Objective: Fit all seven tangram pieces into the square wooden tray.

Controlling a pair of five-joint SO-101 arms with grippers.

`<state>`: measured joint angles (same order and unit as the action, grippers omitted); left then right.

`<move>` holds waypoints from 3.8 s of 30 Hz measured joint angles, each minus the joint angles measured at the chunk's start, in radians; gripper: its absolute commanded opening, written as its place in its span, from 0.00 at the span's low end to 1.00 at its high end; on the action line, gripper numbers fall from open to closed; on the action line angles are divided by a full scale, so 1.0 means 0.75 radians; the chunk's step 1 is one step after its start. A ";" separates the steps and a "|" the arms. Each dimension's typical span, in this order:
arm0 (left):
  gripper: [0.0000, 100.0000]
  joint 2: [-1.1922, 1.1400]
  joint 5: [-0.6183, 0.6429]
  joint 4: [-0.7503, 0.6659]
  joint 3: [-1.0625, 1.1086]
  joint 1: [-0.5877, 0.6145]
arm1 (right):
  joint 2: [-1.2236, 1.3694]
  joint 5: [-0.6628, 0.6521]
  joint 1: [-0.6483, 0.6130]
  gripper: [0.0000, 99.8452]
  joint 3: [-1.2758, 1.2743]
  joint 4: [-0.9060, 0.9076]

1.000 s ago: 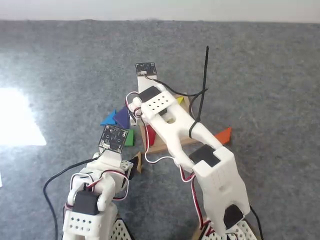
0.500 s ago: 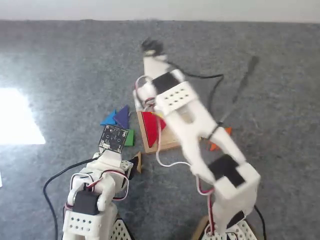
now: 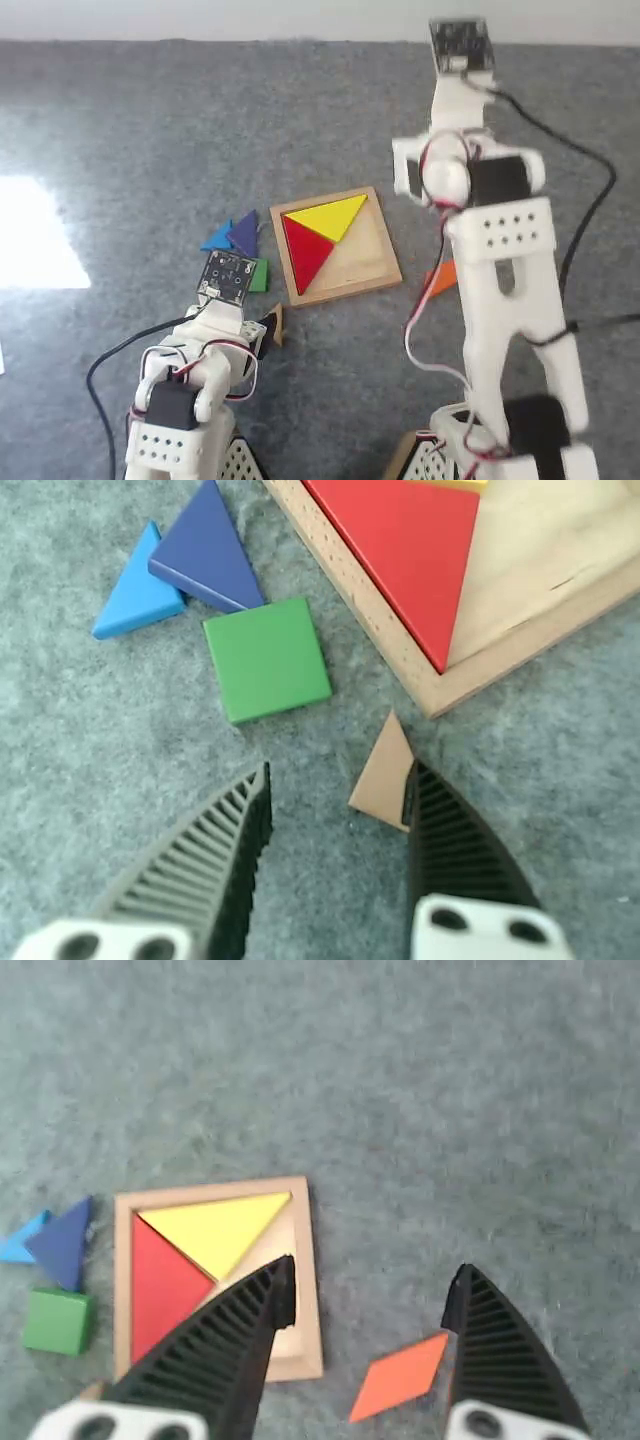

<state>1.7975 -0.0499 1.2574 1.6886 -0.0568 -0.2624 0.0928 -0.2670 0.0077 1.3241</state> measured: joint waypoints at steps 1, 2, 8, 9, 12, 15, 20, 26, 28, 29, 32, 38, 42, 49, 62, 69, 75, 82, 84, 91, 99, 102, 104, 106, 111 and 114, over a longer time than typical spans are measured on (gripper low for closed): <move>0.21 0.000 0.000 0.000 0.000 0.000 | -0.045 -0.008 0.008 0.24 -0.110 -0.059; 0.21 0.000 0.000 0.000 0.000 0.000 | -0.084 -0.014 0.020 0.24 -0.241 -0.135; 0.21 0.000 0.000 0.000 0.000 0.000 | -0.160 -0.035 0.098 0.24 -0.953 -0.581; 0.21 0.000 0.000 0.000 0.000 0.000 | -0.160 -0.008 0.100 0.24 -1.002 -0.575; 0.21 0.000 0.000 0.000 0.000 0.000 | -0.137 0.100 0.094 0.24 -1.052 -0.538; 0.21 0.000 0.000 0.000 0.000 0.000 | -0.051 0.194 0.098 0.24 -1.052 -0.518; 0.21 0.000 0.000 0.000 0.000 0.000 | 0.104 0.225 0.094 0.24 -1.052 -0.518; 0.21 0.000 0.000 0.000 0.000 0.000 | 0.237 0.233 0.096 0.24 -1.045 -0.518; 0.21 0.000 0.000 0.000 0.000 0.000 | 0.268 0.233 0.094 0.24 -1.025 -0.518; 0.21 0.000 0.000 0.000 0.000 0.000 | 0.282 0.235 0.094 0.24 -1.015 -0.518; 0.21 0.000 0.000 0.000 0.000 0.000 | 0.333 0.237 0.094 0.24 -0.968 -0.516; 0.21 0.000 0.000 0.000 0.000 0.000 | 0.468 0.256 0.209 0.24 -0.786 -0.477; 0.21 0.000 0.000 0.000 0.000 0.000 | 0.606 0.182 0.268 0.24 -0.589 -0.385; 0.21 0.000 0.000 0.000 0.000 0.000 | 0.779 0.137 0.268 0.24 -0.350 -0.286; 0.21 0.000 0.000 0.000 0.000 0.000 | 0.366 0.209 0.331 0.21 -0.520 -0.305; 0.21 0.000 0.000 0.000 0.000 0.000 | 0.172 0.291 0.327 0.21 -0.923 -0.423; 0.21 0.000 0.000 0.000 0.000 0.000 | 0.317 0.297 0.338 0.21 -0.896 -0.464; 0.21 0.000 0.000 0.000 0.000 0.000 | 0.552 0.295 0.325 0.21 -0.644 -0.409; 0.21 0.000 0.000 0.000 0.000 0.000 | 0.606 0.295 0.301 0.21 -0.575 -0.381; 0.21 0.000 0.000 0.000 0.000 0.000 | 0.669 0.301 0.221 0.21 -0.468 -0.356; 0.21 0.000 0.000 0.000 0.000 0.000 | 0.571 0.446 0.250 0.21 -0.460 -0.354; 0.21 0.000 0.000 0.000 0.000 0.000 | 0.505 0.489 0.241 0.21 -0.460 -0.354; 0.21 0.000 0.000 0.000 0.000 0.000 | 0.497 0.518 0.237 0.21 -0.460 -0.358; 0.21 0.000 0.000 0.000 0.000 0.000 | 0.497 0.538 0.243 0.21 -0.460 -0.383; 0.21 0.000 0.000 0.000 0.000 0.000 | 0.634 0.595 0.235 0.21 -0.460 -0.409; 0.21 0.000 0.000 0.000 0.000 0.000 | 0.679 0.655 0.239 0.22 -0.452 -0.415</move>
<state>1.7975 -0.0499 1.2574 1.6886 -0.0568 0.2470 0.5838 -0.0875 -0.3314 1.0127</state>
